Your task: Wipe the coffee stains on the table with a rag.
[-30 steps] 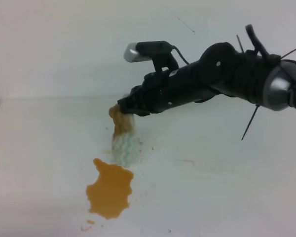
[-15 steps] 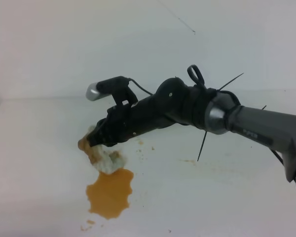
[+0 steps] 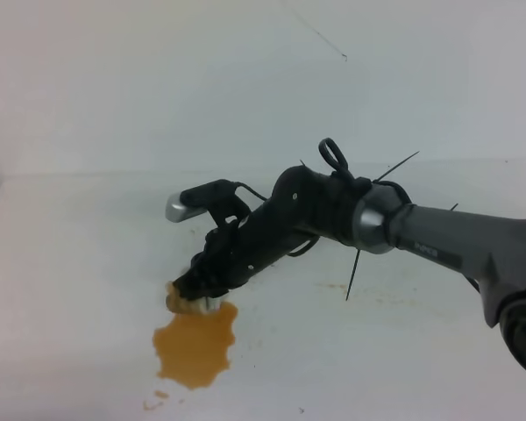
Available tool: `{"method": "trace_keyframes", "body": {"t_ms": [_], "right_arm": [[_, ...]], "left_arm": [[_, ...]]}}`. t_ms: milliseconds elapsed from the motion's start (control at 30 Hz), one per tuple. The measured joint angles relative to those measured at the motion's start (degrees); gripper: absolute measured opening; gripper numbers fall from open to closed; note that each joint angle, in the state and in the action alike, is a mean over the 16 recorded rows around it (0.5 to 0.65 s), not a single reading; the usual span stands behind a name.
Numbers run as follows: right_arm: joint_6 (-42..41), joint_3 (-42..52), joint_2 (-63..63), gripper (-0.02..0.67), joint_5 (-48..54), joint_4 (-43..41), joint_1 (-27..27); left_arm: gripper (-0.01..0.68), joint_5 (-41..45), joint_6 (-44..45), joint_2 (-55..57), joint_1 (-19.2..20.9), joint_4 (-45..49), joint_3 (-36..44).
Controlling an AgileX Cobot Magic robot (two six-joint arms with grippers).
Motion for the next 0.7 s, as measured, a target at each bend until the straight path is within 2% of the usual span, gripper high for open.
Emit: {"method": "trace_keyframes", "body": {"t_ms": [167, 400, 700], "right_arm": [[1.6, 0.0, 0.1, 0.004, 4.4, -0.4, -0.1], [-1.5, 0.0, -1.0, 0.004, 9.1, 6.0, -0.2], [-5.2, 0.0, -4.6, 0.004, 10.6, 12.5, 0.6]], "left_arm": [[0.001, 0.0, 0.0, 0.0, 0.0, 0.0, 0.0], [0.001, 0.0, 0.0, 0.0, 0.0, 0.0, 0.0], [0.001, 0.0, 0.0, 0.0, 0.0, 0.0, 0.0]]}}
